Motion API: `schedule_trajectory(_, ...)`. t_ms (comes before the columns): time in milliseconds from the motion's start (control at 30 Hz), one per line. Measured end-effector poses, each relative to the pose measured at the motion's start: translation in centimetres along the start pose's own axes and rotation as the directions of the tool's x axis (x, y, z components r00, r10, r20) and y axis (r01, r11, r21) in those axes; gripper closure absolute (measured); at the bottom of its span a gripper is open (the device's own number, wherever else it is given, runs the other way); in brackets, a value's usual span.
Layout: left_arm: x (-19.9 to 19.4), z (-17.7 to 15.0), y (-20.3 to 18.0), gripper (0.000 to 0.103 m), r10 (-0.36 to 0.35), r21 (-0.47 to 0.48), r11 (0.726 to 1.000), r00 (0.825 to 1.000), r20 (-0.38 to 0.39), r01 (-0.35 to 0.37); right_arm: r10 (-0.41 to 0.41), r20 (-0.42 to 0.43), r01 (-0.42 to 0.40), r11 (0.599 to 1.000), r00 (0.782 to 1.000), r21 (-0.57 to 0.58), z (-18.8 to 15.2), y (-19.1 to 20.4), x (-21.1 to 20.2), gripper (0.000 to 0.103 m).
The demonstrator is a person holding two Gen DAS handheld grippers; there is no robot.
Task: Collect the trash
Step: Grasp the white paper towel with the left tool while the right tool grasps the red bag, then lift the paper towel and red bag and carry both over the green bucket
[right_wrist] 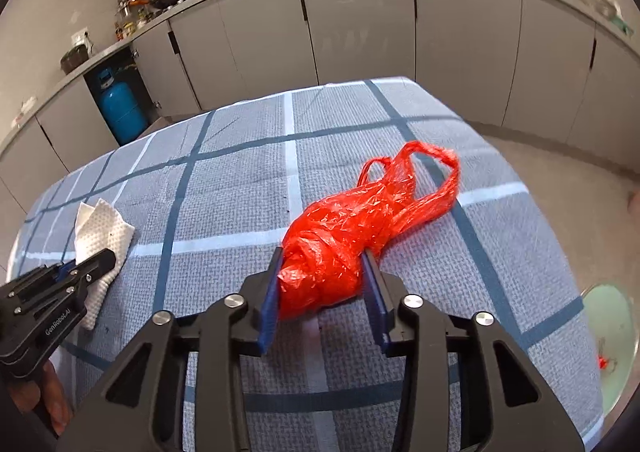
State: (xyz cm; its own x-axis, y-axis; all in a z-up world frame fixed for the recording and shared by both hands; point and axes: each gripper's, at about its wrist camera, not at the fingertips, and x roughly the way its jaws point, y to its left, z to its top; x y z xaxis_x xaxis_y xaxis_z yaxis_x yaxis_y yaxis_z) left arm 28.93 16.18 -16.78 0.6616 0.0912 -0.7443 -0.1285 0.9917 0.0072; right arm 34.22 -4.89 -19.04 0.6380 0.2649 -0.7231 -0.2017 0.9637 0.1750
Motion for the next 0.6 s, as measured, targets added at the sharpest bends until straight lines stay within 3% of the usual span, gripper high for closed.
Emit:
schedule_trajectory(167,-0.3,0.1,-0.2,0.086,0.005,0.002,1.0,1.0,0.0,-0.005,0.023,0.028,-0.023,0.999,0.999,-0.025,-0.2,0.4,-1.5,0.076)
schedule_trajectory(600,-3.6,0.1,-5.0,0.086,-0.061,0.078,0.995,0.998,0.027,0.059,0.054,0.105,-0.052,0.998,0.993,-0.025,-1.8,-2.2,-8.5,0.076)
